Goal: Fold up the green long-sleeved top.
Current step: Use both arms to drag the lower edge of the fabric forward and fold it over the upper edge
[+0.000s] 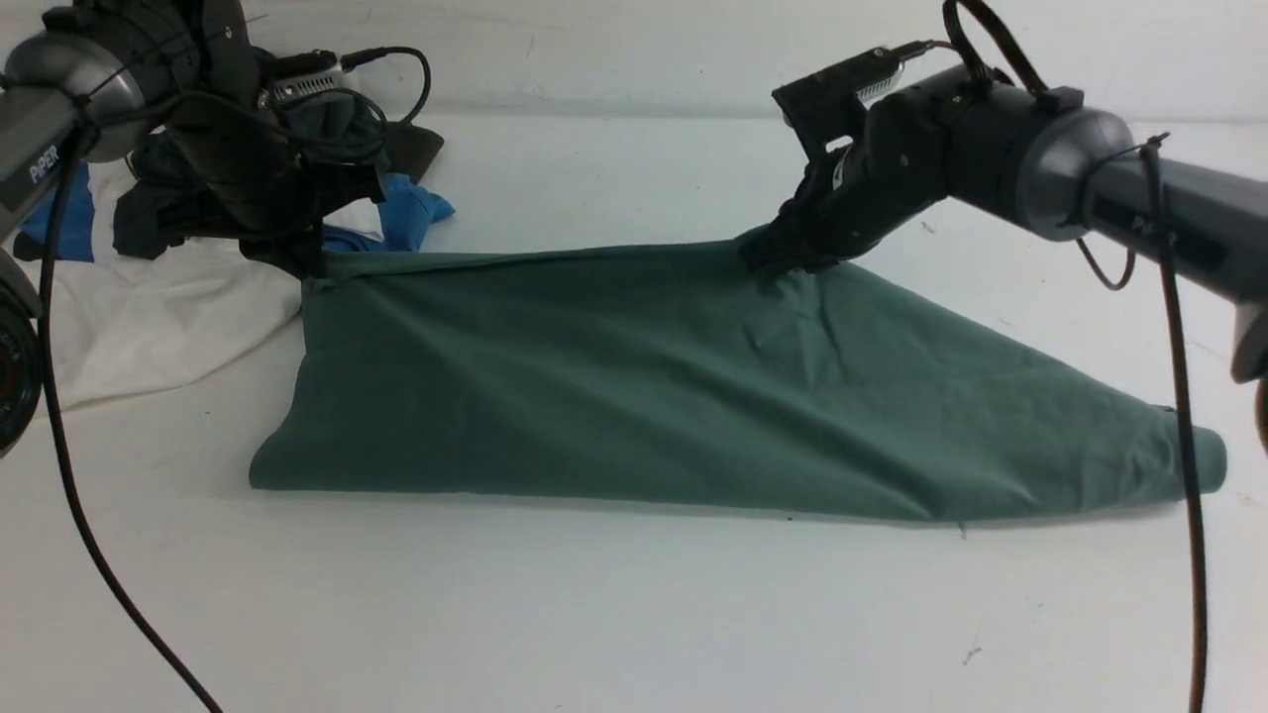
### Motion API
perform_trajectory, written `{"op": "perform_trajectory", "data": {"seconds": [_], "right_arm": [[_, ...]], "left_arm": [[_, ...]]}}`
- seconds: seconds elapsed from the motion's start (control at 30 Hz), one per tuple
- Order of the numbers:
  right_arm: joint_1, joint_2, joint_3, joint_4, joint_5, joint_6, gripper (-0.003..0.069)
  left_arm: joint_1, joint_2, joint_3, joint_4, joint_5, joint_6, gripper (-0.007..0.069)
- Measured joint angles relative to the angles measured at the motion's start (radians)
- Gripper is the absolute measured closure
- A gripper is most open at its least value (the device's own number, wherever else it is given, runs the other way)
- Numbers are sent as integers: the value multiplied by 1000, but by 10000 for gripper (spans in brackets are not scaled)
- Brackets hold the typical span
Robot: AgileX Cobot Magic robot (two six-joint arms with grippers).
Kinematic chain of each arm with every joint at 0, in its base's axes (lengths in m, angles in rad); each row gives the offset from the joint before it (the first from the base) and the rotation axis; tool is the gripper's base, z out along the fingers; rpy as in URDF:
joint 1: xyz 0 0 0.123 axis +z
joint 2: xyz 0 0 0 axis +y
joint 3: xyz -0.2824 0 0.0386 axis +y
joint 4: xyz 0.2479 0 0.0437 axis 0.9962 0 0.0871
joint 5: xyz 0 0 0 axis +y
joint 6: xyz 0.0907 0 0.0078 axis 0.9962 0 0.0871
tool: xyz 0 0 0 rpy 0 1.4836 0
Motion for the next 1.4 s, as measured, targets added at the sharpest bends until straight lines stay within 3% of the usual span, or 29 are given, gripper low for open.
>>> {"op": "perform_trajectory", "data": {"seconds": [0.1,0.27,0.5,0.7,0.93,1.4], "right_arm": [[-1,22,0,-3,-26,13,475],[-4,49,0,-4,-84,50,330],[-4,12,0,-4,33,52,282],[-4,-88,0,-24,150,52,281],[-4,-158,-3,-49,277,52,281],[-43,-158,-3,-48,397,49,281]], "left_arm": [[0,10,0,4,-28,0,582],[2,36,0,17,-108,0,435],[3,41,-18,95,-126,-5,279],[5,41,-69,117,-47,-8,260],[5,46,-101,57,56,29,294],[4,171,-107,41,-103,48,249]]}}
